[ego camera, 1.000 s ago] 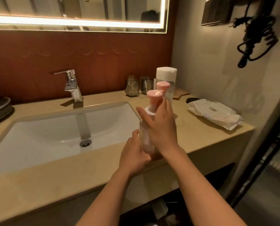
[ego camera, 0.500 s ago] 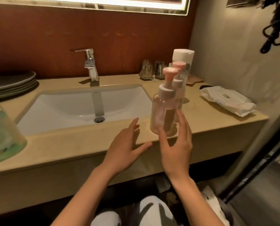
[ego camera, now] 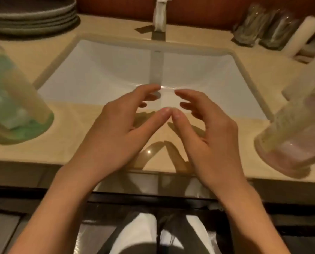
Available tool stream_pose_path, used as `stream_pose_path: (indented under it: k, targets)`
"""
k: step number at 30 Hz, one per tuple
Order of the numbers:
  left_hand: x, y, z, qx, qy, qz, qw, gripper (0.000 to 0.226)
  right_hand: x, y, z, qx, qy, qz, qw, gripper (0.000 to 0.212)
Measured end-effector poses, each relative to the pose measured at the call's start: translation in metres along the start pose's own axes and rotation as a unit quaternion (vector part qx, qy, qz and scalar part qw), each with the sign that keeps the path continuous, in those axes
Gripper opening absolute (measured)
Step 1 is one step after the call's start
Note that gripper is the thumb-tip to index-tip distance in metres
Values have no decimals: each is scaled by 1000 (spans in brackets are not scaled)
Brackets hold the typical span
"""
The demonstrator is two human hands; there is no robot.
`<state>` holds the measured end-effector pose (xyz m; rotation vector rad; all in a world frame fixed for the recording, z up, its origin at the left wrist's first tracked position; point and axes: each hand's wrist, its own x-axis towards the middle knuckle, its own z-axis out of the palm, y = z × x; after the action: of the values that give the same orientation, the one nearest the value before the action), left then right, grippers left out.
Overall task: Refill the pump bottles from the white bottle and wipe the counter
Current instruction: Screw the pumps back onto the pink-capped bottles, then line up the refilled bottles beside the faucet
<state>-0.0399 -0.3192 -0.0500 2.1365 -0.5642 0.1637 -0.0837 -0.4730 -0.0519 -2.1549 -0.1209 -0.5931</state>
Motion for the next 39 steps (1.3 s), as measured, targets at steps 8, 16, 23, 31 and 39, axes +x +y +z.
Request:
stream_pose_path:
  k: [8, 16, 23, 31, 39]
  targets:
    - [36, -18, -25, -77, -1, -168, 983, 47, 82, -8, 40, -1, -217, 78, 973, 37]
    - [18, 17, -84, -67, -129, -319, 937, 57, 126, -61, 46, 24, -358, 126, 925, 37]
    - [-8, 69, -158, -36, -147, -371, 916, 42, 156, -115, 36, 47, -435, 20, 899, 39]
    - [-44, 58, -220, 24, -29, -431, 902, 31, 161, -151, 63, 61, -527, -55, 846, 70]
    - [-40, -4, -254, 51, 118, -374, 919, 57, 138, -168, 114, 88, -472, -5, 877, 76]
